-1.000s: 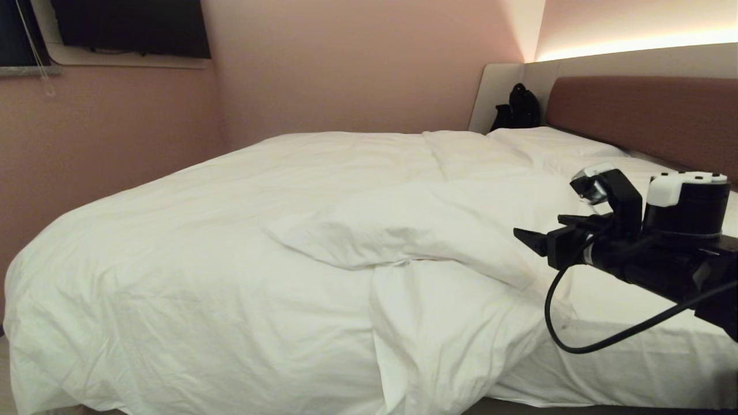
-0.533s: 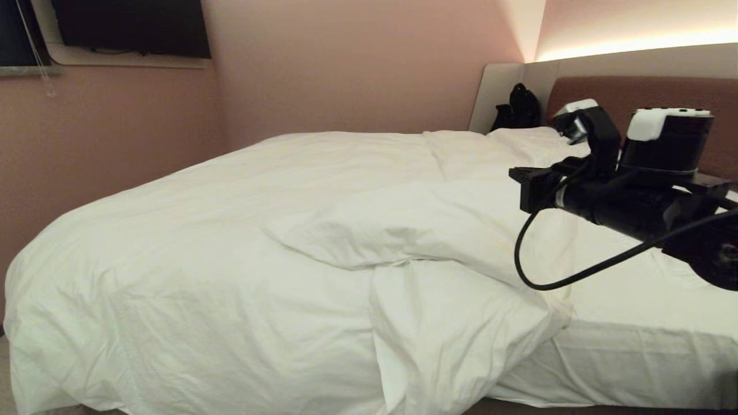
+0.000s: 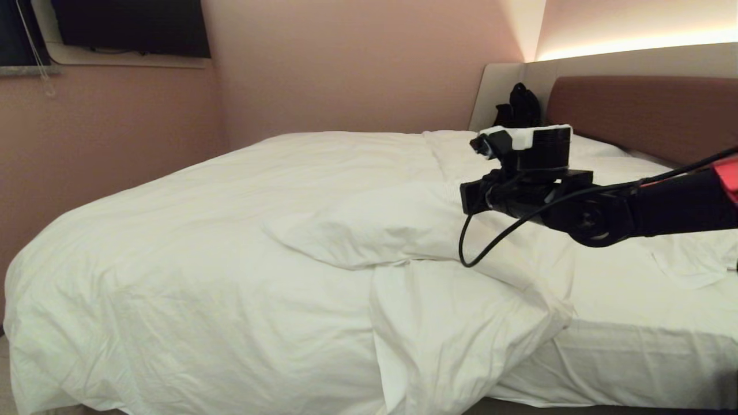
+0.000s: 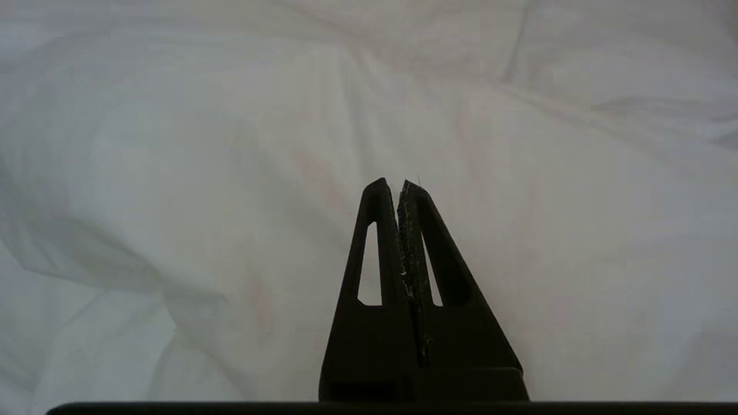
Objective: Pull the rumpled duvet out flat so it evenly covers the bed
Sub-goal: Flatten the corners of the folded blanket
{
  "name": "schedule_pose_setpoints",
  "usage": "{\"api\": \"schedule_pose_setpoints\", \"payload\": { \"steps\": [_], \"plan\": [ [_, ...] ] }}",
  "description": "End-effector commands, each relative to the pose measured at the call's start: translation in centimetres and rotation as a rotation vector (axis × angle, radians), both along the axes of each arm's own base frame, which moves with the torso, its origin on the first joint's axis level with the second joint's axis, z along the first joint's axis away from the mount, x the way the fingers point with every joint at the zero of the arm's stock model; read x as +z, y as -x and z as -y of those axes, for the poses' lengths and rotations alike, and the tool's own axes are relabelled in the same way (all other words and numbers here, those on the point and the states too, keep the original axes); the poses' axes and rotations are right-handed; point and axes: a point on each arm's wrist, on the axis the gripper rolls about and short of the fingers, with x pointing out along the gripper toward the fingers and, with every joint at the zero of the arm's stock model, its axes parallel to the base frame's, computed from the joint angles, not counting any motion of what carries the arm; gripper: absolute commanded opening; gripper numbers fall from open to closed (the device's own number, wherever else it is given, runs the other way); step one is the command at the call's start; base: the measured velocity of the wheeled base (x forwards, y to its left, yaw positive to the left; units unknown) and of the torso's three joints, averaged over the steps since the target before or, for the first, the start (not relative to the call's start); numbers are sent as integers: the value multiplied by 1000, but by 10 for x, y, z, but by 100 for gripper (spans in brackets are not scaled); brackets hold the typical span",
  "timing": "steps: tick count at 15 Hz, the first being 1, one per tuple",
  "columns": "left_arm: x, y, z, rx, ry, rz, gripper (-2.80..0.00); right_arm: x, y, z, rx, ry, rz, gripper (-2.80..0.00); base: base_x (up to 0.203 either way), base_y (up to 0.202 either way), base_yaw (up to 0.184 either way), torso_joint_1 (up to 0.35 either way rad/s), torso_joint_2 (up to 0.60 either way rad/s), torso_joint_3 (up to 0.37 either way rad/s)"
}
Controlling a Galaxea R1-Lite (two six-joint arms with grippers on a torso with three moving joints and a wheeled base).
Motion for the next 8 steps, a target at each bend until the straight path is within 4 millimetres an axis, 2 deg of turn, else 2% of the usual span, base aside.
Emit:
{"api": "schedule_pose_setpoints", "payload": {
  "steps": [1, 3, 4, 8],
  "plan": [
    [0, 0, 0, 0, -1, -1, -280, -39, -21, -19, -9, 63, -81, -280, 0, 0, 0, 0, 0, 0],
    [0, 0, 0, 0, -1, -1, -280, -43, -21, -28, 7, 102, -73, -280, 0, 0, 0, 0, 0, 0],
    [0, 0, 0, 0, -1, -1, -280, -45, -19, -36, 27, 111, -74, 0, 0, 0, 0, 0, 0, 0],
    [0, 0, 0, 0, -1, -1, -280, -48, -13, -50, 58, 157, -70, 0, 0, 0, 0, 0, 0, 0]
  ]
}}
